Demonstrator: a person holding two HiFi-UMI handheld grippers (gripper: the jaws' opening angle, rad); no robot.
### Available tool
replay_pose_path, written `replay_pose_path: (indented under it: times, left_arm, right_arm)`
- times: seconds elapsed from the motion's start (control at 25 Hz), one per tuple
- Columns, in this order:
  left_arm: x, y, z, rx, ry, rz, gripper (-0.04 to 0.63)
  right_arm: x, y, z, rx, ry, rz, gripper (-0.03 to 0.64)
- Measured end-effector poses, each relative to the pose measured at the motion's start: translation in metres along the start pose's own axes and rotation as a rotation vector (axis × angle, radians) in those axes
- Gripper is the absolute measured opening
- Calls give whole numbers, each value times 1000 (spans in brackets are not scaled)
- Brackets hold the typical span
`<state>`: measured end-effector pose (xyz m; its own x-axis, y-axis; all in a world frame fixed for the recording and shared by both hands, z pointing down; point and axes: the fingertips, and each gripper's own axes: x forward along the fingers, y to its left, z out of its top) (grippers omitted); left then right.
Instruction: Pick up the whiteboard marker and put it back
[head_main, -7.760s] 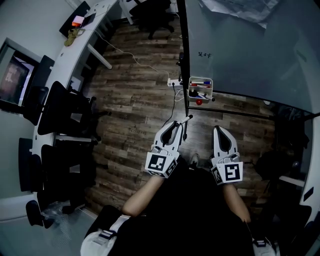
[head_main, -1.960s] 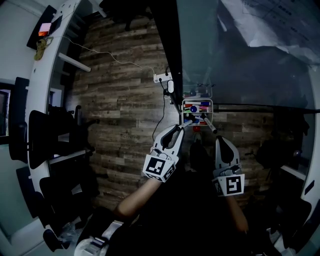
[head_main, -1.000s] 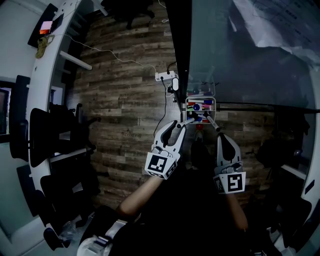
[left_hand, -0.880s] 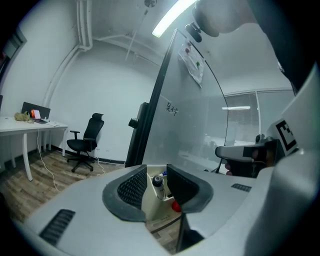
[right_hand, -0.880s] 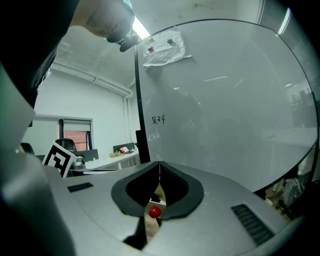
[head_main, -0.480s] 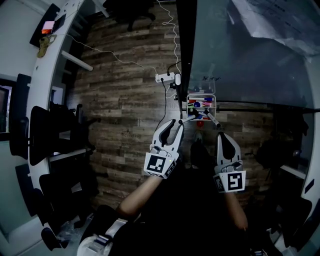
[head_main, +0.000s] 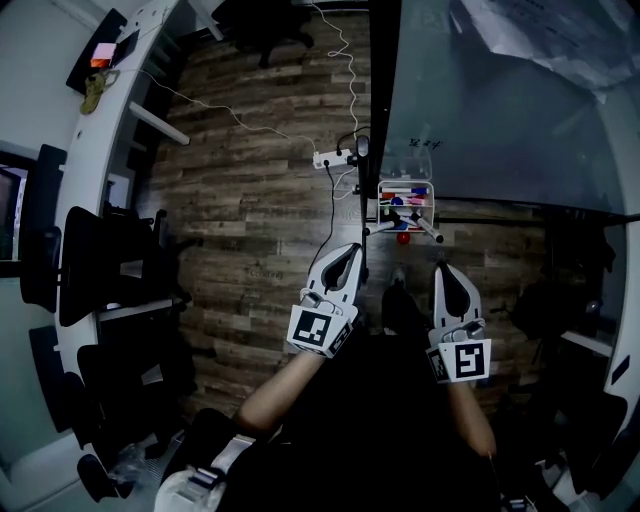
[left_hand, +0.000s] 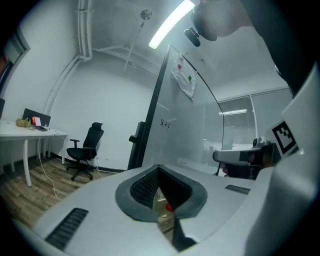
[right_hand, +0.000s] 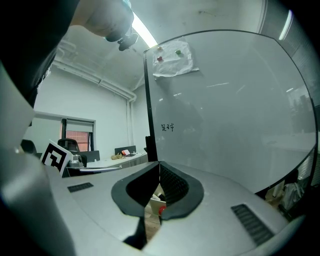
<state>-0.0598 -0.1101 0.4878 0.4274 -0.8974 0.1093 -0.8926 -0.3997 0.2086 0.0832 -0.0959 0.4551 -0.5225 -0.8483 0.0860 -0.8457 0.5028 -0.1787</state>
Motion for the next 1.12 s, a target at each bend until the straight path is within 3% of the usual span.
replay_pose_path:
  times: [0.28, 0.6, 1.12]
  left_arm:
    - [-17, -11, 3, 22, -15, -33, 8]
    - [-43, -19, 12, 45, -51, -62, 8]
    - [-69, -16, 26, 53, -98, -56, 8]
  right_arm:
    - [-14, 15, -3, -40, 19, 8, 14]
    - [-29, 44, 9, -72, -28, 24, 14]
    - [-40, 74, 21, -106, -61, 32, 14]
